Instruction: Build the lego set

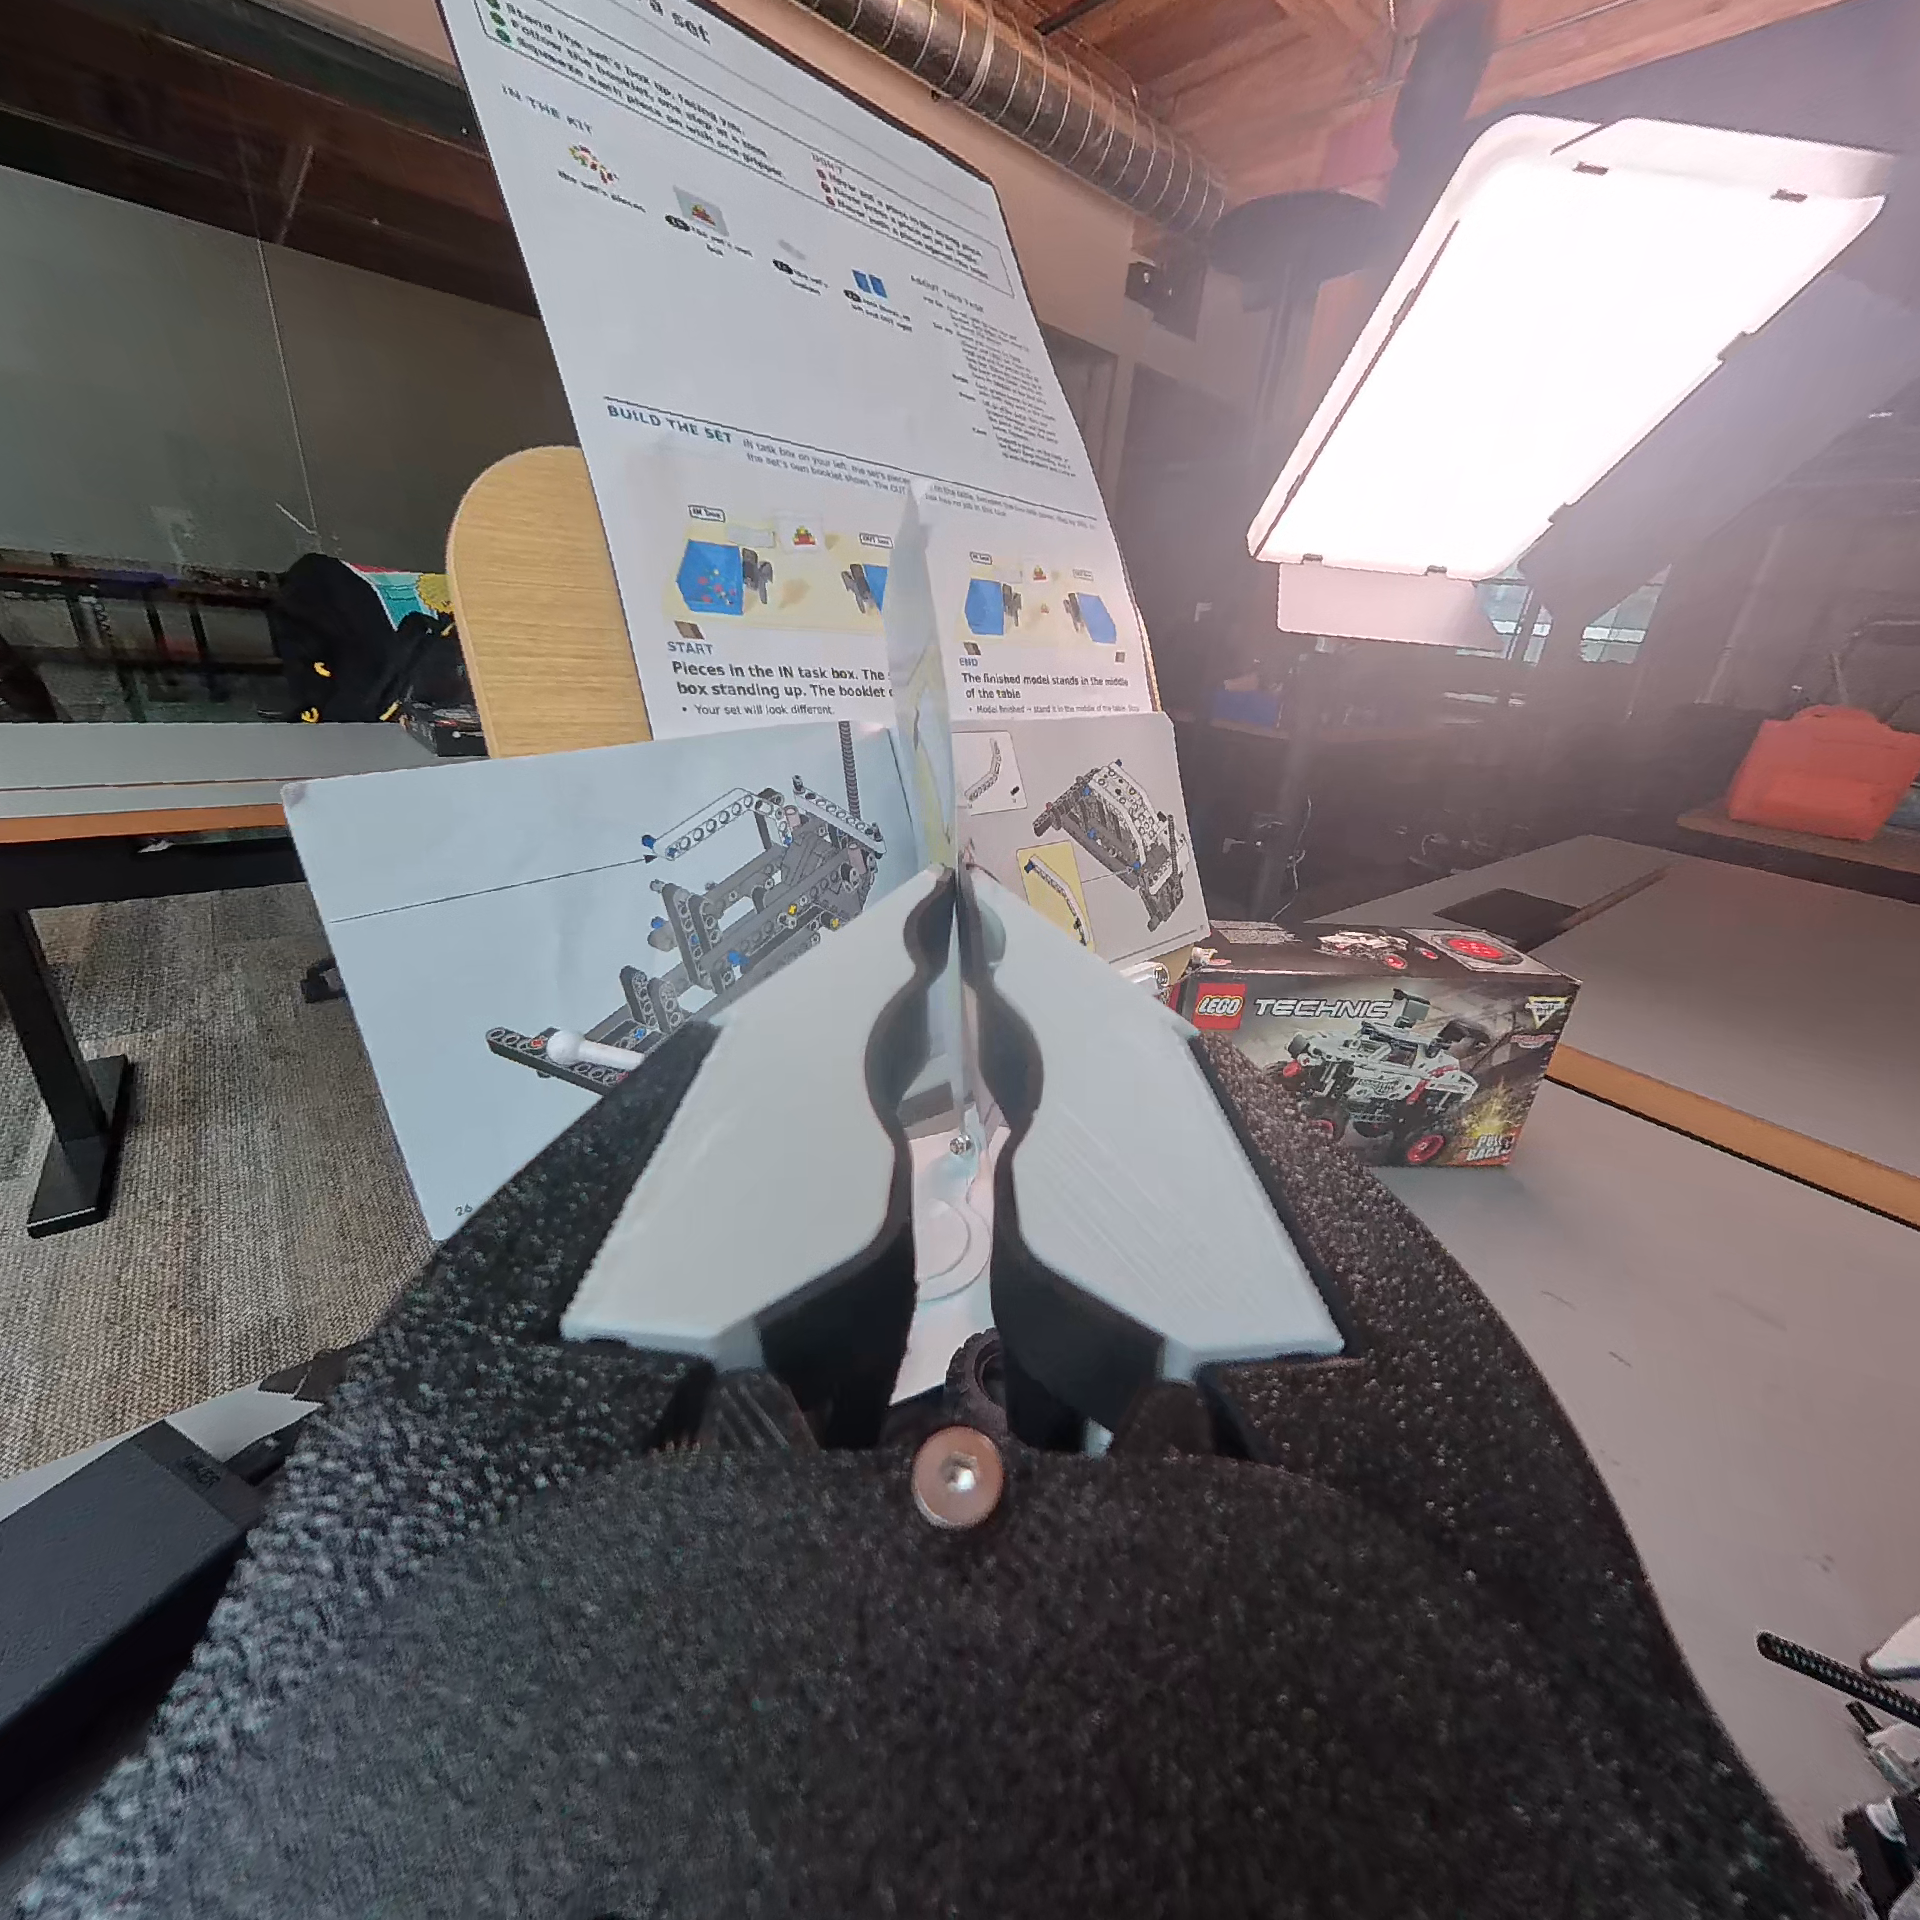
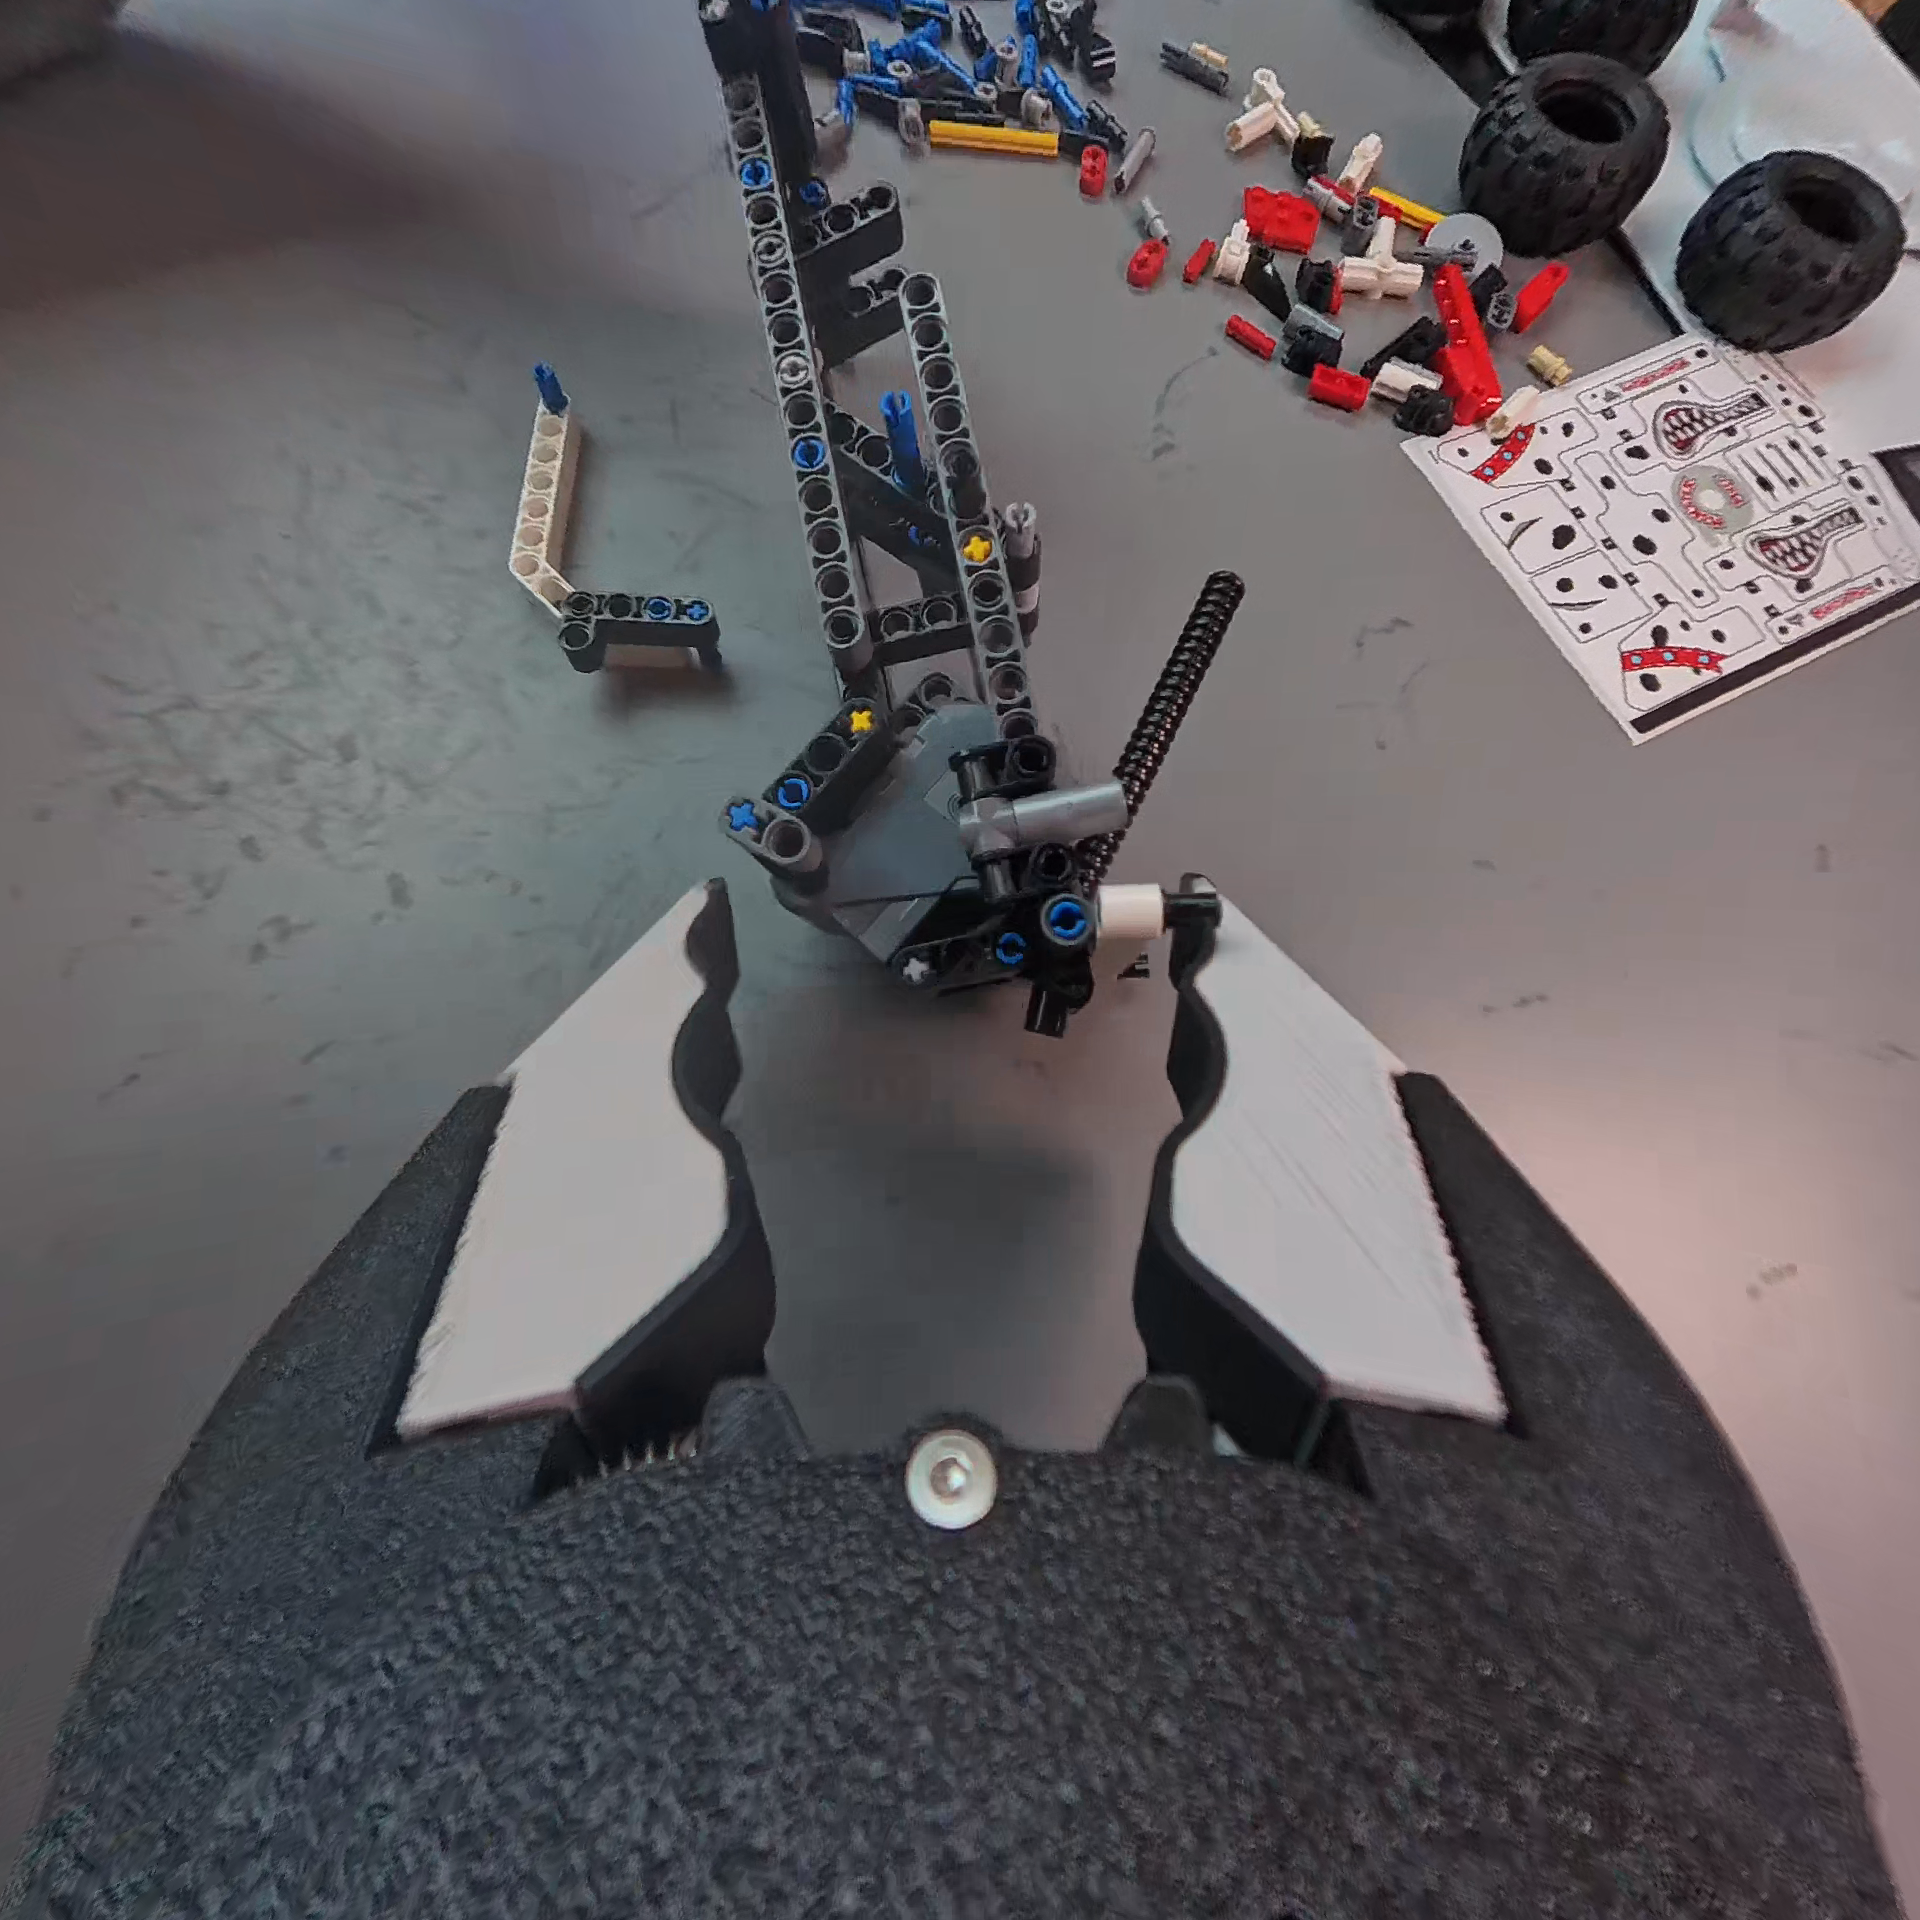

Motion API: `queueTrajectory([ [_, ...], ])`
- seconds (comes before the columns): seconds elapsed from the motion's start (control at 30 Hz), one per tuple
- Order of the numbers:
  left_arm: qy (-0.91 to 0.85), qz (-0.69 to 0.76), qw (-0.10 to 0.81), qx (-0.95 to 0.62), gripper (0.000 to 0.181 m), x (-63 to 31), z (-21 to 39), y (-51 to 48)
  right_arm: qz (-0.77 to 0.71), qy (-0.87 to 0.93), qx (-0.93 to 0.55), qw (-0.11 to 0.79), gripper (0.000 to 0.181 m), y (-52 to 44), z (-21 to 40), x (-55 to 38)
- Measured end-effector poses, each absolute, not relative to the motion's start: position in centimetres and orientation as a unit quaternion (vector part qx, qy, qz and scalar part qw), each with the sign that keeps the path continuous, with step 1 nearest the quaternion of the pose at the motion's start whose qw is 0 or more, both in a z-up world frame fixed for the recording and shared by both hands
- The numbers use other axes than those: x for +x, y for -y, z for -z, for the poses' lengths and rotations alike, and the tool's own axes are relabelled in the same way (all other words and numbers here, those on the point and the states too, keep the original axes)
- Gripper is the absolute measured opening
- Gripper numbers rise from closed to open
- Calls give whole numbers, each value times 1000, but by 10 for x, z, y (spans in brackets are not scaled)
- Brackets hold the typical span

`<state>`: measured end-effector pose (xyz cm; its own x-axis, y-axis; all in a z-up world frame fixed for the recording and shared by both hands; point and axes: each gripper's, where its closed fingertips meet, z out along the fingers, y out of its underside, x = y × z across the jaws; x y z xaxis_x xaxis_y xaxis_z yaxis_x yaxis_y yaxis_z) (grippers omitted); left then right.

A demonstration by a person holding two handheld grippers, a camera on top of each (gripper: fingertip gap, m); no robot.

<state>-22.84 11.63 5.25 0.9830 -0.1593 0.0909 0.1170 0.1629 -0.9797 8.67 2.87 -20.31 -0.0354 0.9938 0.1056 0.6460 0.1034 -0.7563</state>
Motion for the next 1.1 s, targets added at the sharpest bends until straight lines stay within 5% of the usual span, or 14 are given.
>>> queueTrajectory([
  [0.27, -21, 81, 754, -652, 0, -227, -43, -123, -250, 742, -474, 403, 48, -2, 199, 81],
  [1.1, 17, 54, 741, -669, 0, -264, -21, -128, -301, 832, -295, 360, 42, 41, 197, 96],
])
